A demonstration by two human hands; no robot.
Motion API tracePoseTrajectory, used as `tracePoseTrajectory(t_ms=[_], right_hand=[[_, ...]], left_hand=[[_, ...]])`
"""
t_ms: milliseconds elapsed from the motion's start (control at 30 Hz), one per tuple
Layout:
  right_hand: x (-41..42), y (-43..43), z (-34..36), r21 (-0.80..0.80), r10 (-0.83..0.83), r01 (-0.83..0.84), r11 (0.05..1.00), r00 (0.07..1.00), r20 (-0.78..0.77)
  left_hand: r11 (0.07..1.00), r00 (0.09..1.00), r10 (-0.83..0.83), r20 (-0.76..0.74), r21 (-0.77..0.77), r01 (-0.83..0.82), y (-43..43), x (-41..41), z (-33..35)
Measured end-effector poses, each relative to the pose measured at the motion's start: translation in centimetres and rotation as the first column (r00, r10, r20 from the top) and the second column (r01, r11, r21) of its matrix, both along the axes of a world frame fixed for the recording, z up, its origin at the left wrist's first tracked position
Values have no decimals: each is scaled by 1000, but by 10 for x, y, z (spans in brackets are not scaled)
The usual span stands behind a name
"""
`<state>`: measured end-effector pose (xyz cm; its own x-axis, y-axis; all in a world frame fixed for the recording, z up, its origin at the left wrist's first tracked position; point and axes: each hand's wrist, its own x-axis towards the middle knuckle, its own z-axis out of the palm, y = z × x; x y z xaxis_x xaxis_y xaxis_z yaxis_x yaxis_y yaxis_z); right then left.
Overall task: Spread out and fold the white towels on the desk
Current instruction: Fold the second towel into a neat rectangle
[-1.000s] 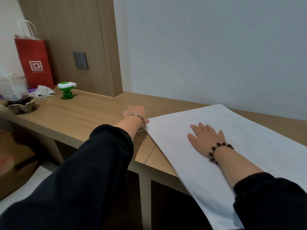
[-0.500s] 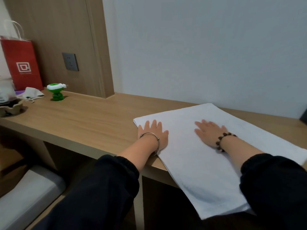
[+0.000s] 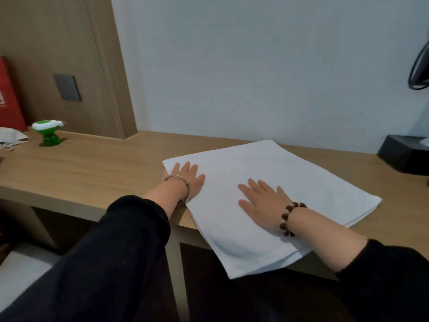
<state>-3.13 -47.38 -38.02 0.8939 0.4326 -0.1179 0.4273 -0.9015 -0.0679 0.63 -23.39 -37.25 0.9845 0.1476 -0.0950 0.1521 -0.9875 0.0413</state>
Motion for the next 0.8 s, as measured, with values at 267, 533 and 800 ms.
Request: tracePoseTrajectory(t_ms=[267,533,800], right_hand=[[-12,-12,2,30,-178,178,984,984,21],[7,35,6,56,-479,477,877,877,46],[4,28,7,76,-286,281,957,957,51]], left_hand=[[972,994,51,101,224,-73,-11,3,15],[996,998,-23,67,-85,29,-35,-18,30],[982,974,-183,134,-19,187,-45,-66,-7]])
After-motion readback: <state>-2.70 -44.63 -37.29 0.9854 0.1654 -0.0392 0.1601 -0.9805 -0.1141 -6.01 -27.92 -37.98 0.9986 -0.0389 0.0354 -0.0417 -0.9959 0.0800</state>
